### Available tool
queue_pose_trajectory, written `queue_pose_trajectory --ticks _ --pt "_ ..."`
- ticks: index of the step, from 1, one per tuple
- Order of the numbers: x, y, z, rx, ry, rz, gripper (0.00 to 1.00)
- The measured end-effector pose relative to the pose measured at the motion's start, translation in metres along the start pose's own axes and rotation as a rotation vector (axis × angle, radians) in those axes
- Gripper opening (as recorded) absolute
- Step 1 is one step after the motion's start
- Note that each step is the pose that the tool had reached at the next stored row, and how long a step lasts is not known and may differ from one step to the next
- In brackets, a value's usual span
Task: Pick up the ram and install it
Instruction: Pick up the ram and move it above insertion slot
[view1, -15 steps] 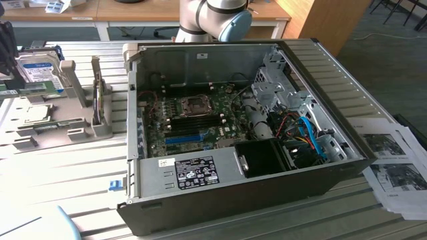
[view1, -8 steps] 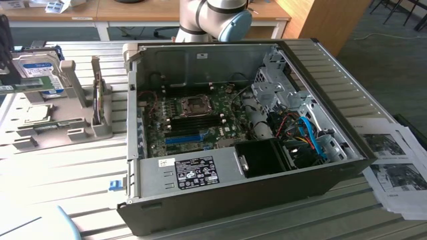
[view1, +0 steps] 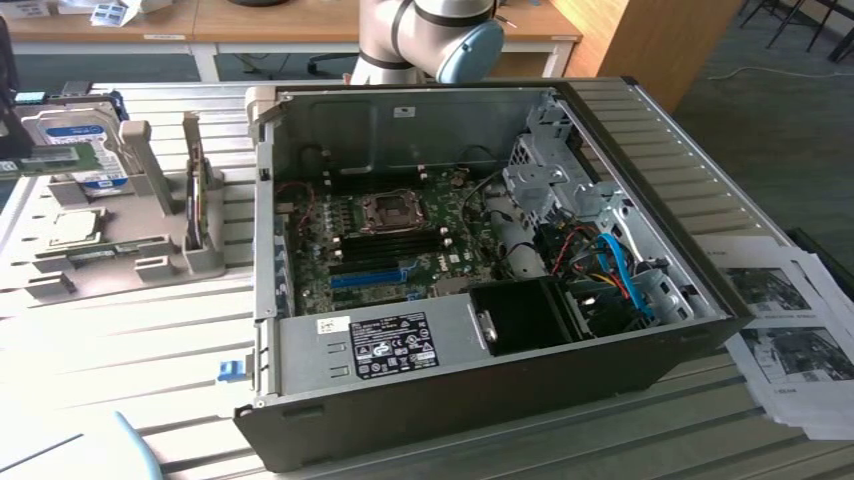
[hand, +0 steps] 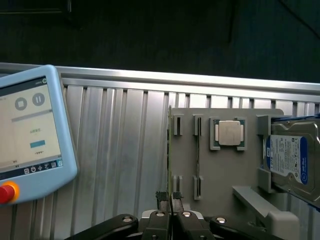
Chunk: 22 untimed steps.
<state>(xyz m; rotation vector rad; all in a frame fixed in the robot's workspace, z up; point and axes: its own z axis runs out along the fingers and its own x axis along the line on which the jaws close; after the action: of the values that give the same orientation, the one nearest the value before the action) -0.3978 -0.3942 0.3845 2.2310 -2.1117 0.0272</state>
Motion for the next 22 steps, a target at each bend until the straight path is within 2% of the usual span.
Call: queue_pose_trajectory --ticks 10,18,22 --pt "0.001 0.0005 -0.0114 -0.0005 0.0158 0.001 0.11" --pt "0.001 -0.0004 -0.0117 -0.0011 0.0164 0.001 0.11" --pt "0.001 -0.0080 -0.0119 -0.0009 0.0162 0.001 0.11"
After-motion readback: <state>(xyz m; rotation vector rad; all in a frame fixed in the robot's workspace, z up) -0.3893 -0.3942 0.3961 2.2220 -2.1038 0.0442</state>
